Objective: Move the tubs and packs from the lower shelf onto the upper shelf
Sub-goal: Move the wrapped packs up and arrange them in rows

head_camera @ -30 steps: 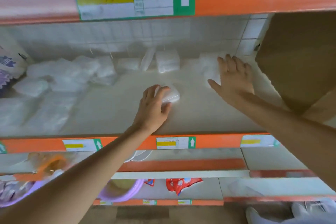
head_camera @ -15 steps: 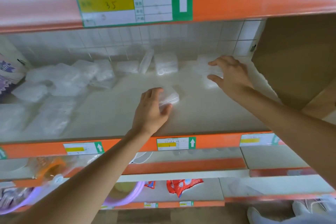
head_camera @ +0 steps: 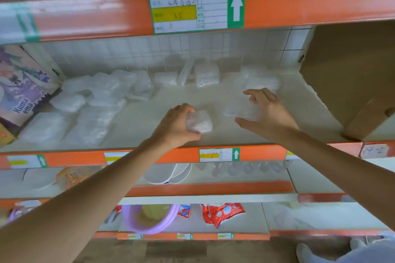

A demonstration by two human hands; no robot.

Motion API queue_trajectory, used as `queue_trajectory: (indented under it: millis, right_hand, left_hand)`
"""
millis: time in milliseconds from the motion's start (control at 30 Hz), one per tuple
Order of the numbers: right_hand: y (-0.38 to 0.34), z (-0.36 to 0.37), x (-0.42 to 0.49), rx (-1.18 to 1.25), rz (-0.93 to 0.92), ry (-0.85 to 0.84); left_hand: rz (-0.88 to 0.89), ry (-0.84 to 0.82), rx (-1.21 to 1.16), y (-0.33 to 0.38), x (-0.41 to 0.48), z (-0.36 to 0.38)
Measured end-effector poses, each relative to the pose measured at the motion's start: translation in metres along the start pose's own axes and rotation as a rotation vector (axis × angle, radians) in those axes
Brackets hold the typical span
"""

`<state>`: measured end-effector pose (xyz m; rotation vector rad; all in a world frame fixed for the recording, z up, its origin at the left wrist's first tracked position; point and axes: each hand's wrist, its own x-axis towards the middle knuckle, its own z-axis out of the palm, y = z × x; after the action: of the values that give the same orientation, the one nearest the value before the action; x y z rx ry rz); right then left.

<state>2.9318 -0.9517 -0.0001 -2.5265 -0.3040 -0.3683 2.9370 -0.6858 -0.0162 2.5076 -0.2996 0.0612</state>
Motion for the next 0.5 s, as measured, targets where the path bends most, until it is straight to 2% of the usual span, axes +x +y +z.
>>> queue_trajectory:
  millis: [167, 500]
  right_hand:
    - [-0.032, 0.000, -0.031, -0.058, -0.059, -0.014]
    - [-0.121, -0.024, -0.077, -0.023, -0.054, 0.055]
  left_hand:
    - [0.022, 0.064, -0.096, 0.002, -0.040, -0.024]
    - [0.120, 0.081, 0.023, 0.026, -0.108, -0.097]
